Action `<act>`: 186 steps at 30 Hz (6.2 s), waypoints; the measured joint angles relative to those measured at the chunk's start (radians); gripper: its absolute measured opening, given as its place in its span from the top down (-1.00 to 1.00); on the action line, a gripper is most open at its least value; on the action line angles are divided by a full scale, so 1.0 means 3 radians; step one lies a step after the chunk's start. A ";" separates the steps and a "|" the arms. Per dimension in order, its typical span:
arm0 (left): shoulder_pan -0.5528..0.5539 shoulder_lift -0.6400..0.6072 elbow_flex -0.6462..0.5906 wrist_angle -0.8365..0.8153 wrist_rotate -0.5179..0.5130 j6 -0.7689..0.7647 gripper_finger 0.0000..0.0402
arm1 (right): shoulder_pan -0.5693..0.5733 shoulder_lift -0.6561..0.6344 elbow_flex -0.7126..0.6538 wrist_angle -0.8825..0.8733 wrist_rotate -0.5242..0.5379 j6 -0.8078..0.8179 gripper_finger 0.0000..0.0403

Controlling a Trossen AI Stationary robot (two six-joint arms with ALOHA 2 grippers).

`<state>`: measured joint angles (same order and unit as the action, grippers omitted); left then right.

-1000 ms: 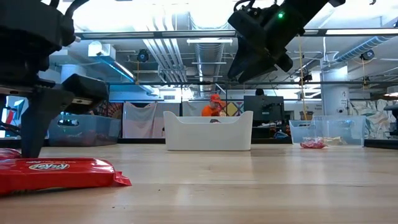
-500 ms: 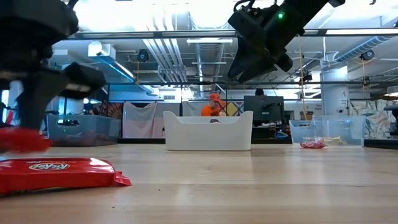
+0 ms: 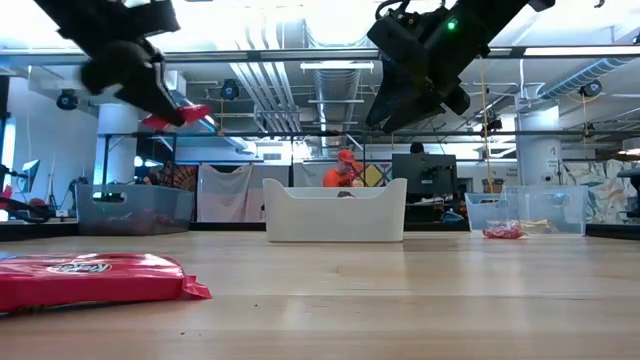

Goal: Sort candy by brand, put in halloween buckets
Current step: Put the red chocolate bar into the black bin, then put the red candy into the transparent bin

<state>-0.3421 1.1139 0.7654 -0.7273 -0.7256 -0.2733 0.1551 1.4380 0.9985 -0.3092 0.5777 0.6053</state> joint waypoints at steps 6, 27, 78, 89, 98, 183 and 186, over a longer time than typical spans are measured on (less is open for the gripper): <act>0.1142 -0.0553 -0.0038 -0.0244 -0.0058 -0.0288 0.72 | 0.0000 0.0000 0.0000 0.0003 0.0023 -0.0003 0.08; 0.3899 -0.0113 -0.0032 0.0241 0.0710 0.0325 0.28 | -0.0001 -0.0001 -0.0001 0.0038 0.0029 0.0088 0.08; -0.0282 -0.0067 -0.0141 0.0629 0.0453 -0.1045 0.00 | -0.0053 0.0014 -0.0001 -0.2206 -0.0665 0.1783 0.08; -0.0278 -0.0026 -0.0141 0.0804 0.0185 -0.0780 0.00 | -0.0848 0.0017 -0.0232 -0.2410 -0.0443 0.1592 0.10; -0.0278 -0.0024 -0.0141 0.0803 0.0174 -0.0710 0.00 | -0.0902 0.0018 -0.0823 -0.1553 -0.0461 0.1996 0.25; -0.0278 -0.0027 -0.0141 0.0918 0.0000 -0.0513 0.00 | -0.0667 0.0195 -0.0976 -0.0921 0.0277 0.2093 0.96; -0.0278 -0.0027 -0.0156 0.0942 0.0000 -0.0513 0.00 | -0.0610 -0.0045 -0.0927 -0.0952 0.0452 0.1979 0.96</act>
<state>-0.4255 1.1057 0.7186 -0.4447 -0.7258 -0.4271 -0.0279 1.4244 0.7204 -0.5947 0.7133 1.1990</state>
